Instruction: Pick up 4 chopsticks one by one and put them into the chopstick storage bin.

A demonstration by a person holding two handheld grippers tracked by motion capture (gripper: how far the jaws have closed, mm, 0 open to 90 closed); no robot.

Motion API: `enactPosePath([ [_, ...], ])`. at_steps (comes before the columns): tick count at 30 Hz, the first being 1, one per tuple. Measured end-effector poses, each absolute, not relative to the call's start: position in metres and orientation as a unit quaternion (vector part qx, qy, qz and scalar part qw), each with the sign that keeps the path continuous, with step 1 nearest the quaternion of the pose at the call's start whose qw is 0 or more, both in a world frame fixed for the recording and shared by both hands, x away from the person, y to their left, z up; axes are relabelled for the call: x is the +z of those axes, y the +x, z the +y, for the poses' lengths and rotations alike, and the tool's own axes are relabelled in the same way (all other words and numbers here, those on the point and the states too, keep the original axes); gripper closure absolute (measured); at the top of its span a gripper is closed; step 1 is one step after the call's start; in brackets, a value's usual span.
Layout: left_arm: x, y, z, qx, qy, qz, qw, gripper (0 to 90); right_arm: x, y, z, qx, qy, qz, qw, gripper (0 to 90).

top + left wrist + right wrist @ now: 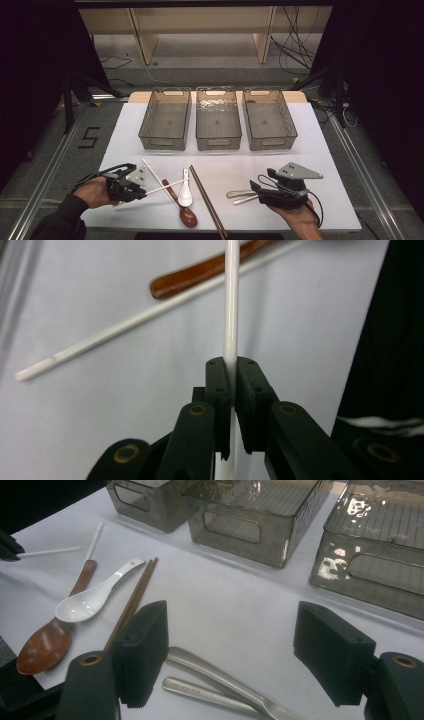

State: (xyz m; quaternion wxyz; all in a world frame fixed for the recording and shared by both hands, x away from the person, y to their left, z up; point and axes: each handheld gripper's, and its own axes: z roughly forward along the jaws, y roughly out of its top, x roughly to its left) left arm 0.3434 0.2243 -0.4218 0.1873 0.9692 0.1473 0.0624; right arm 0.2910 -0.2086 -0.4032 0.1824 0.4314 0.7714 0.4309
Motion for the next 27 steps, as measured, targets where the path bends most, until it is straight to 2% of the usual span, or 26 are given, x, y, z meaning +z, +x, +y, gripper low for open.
enactPosePath([
  [2,-0.416,0.343,0.22,0.073,0.965,0.145,0.208,84.4,-0.403,0.291,-0.208,0.429,0.432,0.772,0.184,30.9],
  [4,-0.409,0.346,0.217,0.095,0.957,0.164,0.219,84.4,-0.403,0.291,-0.208,0.429,0.431,0.772,0.184,30.9],
  [14,-0.39,0.38,0.202,0.133,0.914,0.252,0.288,84.3,-0.404,0.292,-0.209,0.43,0.432,0.771,0.182,30.9],
  [27,-0.365,0.429,0.208,0.154,0.869,0.32,0.345,84.3,-0.403,0.291,-0.21,0.433,0.433,0.77,0.181,30.8],
])
